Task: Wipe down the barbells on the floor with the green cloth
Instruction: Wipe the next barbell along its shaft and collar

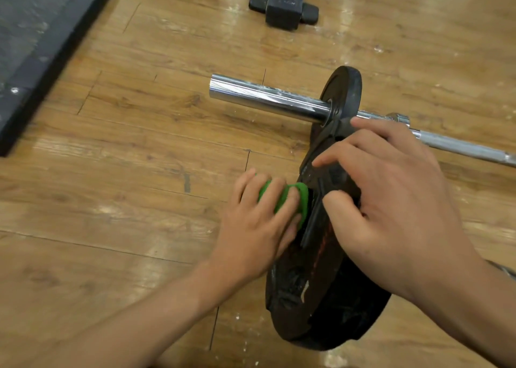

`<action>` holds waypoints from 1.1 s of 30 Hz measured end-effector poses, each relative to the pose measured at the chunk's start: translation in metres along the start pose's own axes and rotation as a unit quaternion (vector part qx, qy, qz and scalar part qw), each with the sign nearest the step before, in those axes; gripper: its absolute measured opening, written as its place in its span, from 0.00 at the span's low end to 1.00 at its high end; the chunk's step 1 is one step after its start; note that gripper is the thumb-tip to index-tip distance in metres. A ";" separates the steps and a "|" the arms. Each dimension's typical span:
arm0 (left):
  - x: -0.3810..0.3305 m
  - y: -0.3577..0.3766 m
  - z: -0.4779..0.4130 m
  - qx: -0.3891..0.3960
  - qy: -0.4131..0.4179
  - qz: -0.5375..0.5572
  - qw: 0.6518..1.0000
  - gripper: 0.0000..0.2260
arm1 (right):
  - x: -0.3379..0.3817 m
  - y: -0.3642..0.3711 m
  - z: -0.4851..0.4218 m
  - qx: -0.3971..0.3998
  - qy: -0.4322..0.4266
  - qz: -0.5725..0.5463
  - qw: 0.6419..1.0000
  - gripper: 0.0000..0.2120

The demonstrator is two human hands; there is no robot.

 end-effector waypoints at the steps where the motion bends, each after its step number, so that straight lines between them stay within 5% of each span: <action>1: -0.002 0.002 0.013 -0.029 0.009 -0.010 0.999 0.14 | 0.000 0.001 0.000 0.003 0.000 0.000 1.000 0.22; 5: 0.003 -0.002 -0.014 -0.004 0.031 -0.002 1.000 0.11 | 0.003 0.003 -0.001 0.007 0.009 0.005 1.000 0.23; 9: 0.006 -0.008 -0.065 0.200 0.039 -0.020 0.979 0.24 | 0.003 0.000 0.000 0.006 0.009 0.011 1.000 0.23; 11: 0.007 0.000 -0.074 0.234 0.050 -0.031 0.970 0.26 | 0.002 0.000 0.000 0.006 0.006 0.010 1.000 0.22; 18: -0.004 0.001 0.009 -0.081 0.005 0.027 0.996 0.13 | 0.002 0.001 0.000 0.006 0.013 0.009 1.000 0.22; 22: 0.002 -0.005 -0.027 -0.003 0.019 0.046 0.999 0.09 | 0.004 0.001 -0.001 0.003 0.020 0.010 1.000 0.23; 28: 0.010 0.001 -0.081 0.258 0.014 -0.008 0.966 0.22 | 0.001 0.000 -0.002 0.006 0.019 0.008 1.000 0.23; 30: 0.008 0.002 -0.074 0.207 -0.006 -0.020 0.978 0.22 | 0.001 0.001 -0.002 0.005 0.019 0.003 1.000 0.22; 33: 0.001 -0.002 -0.031 0.029 -0.046 0.004 0.998 0.14 | 0.001 0.001 -0.003 0.002 0.020 -0.011 1.000 0.22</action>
Point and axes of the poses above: each hand's wrist, its own z-axis away from the middle knuckle, its own y-axis out of the palm, x = y × z, the point moved 5 cm from there along -z, towards the middle knuckle, and after that the axes turned 12 degrees about -z, right-handed, at the moved point
